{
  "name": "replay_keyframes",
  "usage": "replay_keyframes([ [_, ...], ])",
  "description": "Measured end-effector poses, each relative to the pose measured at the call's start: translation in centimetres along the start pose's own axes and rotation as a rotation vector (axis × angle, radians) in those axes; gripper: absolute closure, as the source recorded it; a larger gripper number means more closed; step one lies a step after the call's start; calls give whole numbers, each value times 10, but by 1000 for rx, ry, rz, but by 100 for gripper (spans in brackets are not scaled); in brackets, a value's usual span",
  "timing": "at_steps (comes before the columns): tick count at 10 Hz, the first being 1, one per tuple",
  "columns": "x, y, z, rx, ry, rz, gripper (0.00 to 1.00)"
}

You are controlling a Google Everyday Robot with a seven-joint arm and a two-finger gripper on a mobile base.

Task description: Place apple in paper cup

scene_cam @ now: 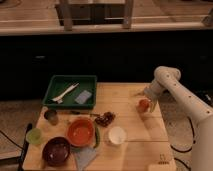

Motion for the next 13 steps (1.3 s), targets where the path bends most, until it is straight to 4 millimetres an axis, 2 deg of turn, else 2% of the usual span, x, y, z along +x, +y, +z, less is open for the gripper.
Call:
replay_keyframes([
  [2, 8, 5, 6, -6, -5, 17, 20],
  [3, 13, 12, 8, -9, -6, 29, 26],
  [6, 18, 17, 12, -18, -9, 40, 55],
  [10, 21, 18, 7, -28, 1, 34, 96],
  [11, 19, 16, 4, -29, 4, 26, 100],
  [13, 16, 12, -6, -25, 15, 11, 100],
])
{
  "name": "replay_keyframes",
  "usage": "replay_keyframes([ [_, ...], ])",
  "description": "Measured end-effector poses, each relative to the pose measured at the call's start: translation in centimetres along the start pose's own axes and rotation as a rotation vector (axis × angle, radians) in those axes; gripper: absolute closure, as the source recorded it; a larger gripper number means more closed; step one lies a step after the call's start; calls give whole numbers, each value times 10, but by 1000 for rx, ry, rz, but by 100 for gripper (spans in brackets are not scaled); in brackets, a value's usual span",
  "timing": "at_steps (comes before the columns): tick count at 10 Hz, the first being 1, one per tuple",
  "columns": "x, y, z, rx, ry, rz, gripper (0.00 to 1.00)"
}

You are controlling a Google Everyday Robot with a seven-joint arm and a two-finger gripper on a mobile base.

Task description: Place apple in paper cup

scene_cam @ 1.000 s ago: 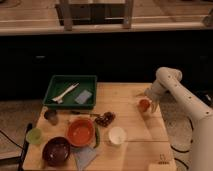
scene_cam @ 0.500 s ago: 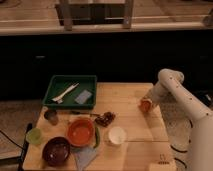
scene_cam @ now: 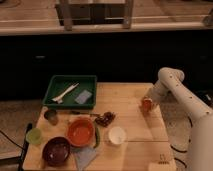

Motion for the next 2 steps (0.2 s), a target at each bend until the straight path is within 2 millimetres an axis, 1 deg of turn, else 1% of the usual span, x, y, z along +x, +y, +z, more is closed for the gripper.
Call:
replay_keyframes([
  [2, -2, -8, -10, 13, 9, -12, 100],
])
